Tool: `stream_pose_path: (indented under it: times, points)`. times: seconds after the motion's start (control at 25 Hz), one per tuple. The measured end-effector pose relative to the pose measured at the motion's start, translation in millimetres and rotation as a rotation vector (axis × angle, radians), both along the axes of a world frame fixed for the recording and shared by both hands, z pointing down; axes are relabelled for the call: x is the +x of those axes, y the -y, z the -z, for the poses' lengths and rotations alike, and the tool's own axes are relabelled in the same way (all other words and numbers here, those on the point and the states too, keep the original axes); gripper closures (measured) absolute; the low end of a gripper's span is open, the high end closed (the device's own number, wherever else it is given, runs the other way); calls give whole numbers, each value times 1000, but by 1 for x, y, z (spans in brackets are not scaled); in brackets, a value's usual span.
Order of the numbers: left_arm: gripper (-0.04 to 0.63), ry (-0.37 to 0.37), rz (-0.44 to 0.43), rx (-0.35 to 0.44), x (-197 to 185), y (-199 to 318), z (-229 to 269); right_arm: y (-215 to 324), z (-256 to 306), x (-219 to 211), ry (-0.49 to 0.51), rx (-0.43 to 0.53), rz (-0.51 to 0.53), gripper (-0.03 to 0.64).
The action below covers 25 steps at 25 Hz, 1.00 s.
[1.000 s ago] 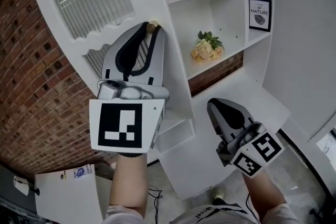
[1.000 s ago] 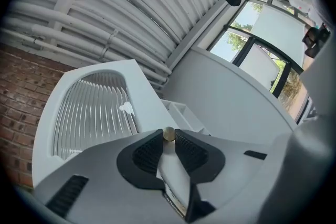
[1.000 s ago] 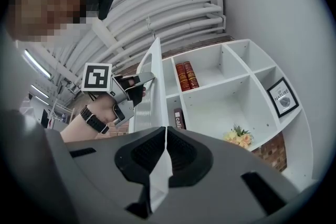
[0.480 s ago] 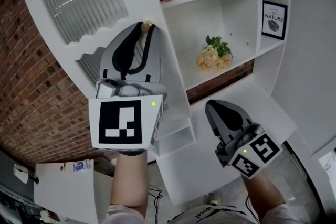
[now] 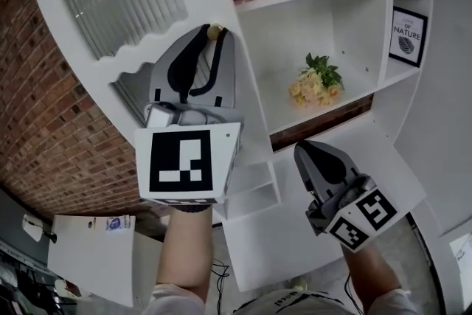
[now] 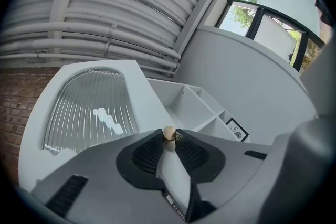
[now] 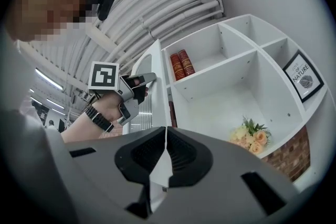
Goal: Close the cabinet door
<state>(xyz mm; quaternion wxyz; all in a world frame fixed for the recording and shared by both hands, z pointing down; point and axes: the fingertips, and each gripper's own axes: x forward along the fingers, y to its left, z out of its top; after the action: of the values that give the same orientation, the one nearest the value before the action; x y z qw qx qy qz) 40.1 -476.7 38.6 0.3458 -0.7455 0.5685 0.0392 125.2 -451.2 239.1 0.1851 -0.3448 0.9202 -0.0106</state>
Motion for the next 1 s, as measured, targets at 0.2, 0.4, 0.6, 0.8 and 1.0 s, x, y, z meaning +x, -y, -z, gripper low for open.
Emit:
stream_pose_path:
  times: [0.2, 0.4, 0.6, 0.8, 1.0]
  points:
    - [509, -8, 24, -13, -2, 17, 1, 14, 0, -1, 3, -3, 19, 597]
    - [508, -15, 49, -2, -5, 28, 1, 22, -3, -1, -1, -5, 33, 597]
    - [508, -14, 72, -5, -7, 40, 1, 32, -5, 0, 2, -10, 39, 597]
    - [508, -10, 91, 7, -11, 50, 1, 40, -8, -2, 1, -16, 45, 597]
    - [508, -5, 98, 15, -13, 56, 1, 45, -9, -2, 4, -20, 45, 597]
